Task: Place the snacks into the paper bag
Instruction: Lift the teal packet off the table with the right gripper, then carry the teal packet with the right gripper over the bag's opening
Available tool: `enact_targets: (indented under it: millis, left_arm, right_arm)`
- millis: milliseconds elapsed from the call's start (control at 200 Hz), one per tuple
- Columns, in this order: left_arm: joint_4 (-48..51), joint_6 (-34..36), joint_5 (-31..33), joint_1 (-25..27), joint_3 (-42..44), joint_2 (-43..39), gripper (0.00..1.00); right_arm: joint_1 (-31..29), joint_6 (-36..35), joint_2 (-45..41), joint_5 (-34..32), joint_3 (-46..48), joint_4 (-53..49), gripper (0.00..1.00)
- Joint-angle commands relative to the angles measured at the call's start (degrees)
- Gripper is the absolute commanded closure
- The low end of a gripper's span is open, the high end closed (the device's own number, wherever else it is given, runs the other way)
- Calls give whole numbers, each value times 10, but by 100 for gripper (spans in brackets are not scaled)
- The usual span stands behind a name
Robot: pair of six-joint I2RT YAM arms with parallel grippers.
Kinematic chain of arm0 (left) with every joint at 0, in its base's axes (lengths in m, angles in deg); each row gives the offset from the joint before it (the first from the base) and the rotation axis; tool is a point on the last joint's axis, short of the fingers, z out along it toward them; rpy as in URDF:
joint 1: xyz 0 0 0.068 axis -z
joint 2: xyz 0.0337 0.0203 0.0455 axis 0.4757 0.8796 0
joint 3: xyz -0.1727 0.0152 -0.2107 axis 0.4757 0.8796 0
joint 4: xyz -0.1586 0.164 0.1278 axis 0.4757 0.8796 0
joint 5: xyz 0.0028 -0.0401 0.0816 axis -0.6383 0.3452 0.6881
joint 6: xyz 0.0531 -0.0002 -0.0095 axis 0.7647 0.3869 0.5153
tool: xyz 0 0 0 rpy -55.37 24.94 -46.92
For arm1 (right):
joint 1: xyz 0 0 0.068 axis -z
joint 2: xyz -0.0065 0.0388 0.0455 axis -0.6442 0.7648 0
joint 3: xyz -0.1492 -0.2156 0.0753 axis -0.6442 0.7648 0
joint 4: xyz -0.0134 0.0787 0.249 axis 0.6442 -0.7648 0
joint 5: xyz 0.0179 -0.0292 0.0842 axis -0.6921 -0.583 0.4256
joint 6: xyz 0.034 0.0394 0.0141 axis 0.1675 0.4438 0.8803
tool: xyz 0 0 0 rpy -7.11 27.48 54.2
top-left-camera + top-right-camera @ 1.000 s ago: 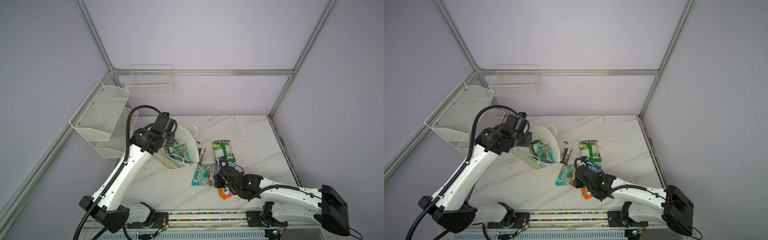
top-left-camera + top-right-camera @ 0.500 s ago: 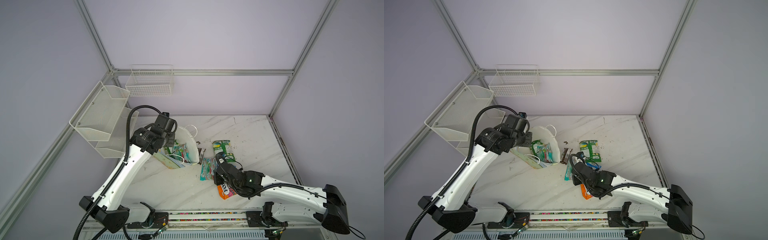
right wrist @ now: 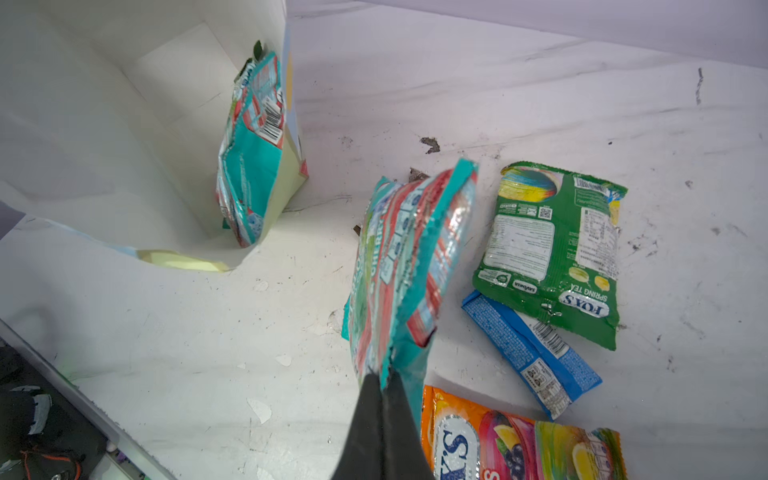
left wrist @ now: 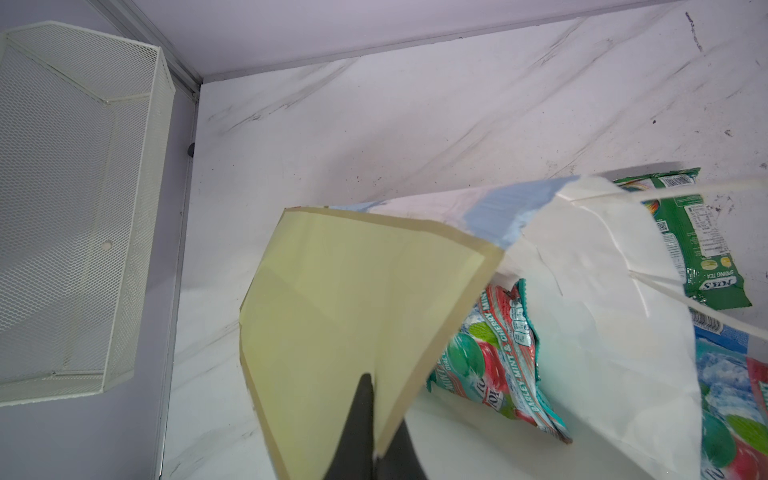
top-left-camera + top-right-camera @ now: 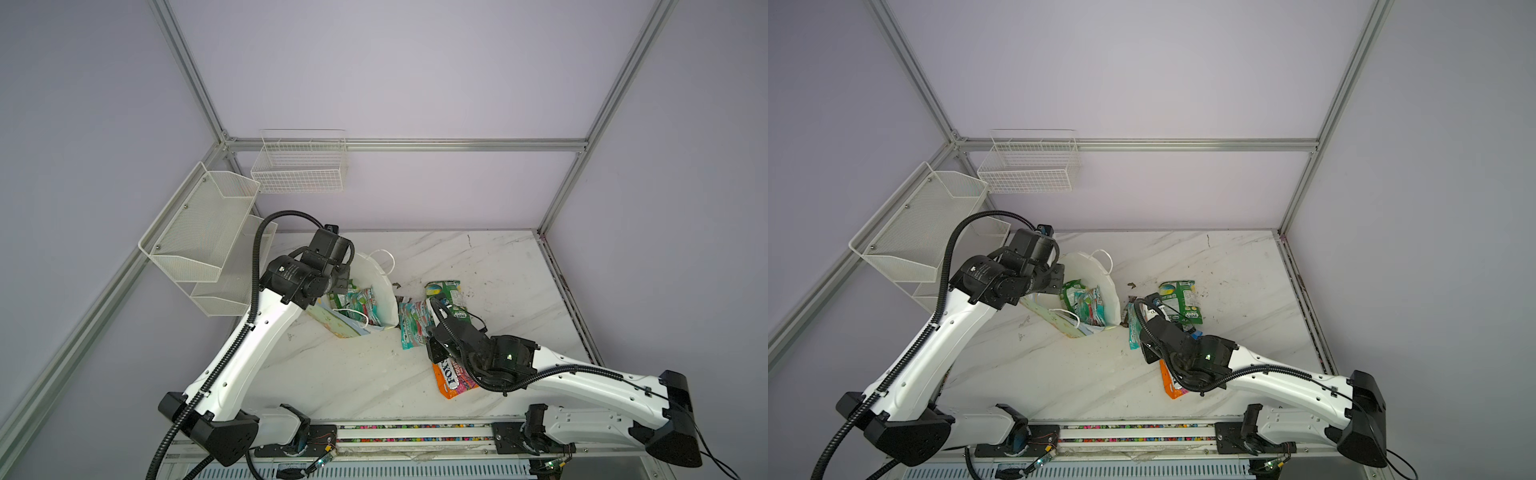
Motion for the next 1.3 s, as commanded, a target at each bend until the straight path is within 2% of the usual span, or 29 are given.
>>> enact_targets:
  millis: [0,770,1295]
  left_arm:
    - [1,1,-2,4,7,-7,100]
    - [1,2,-3,3,-1,-5,100]
    - [4,2,-2,3,-2,-4,100]
  right_arm:
    - [-10,-27,6,-51,-36,-15,100]
    - [-34,-73,-13,-132,-115,-41,100]
    - [-35,-113,-33,-157,-164,-34,100]
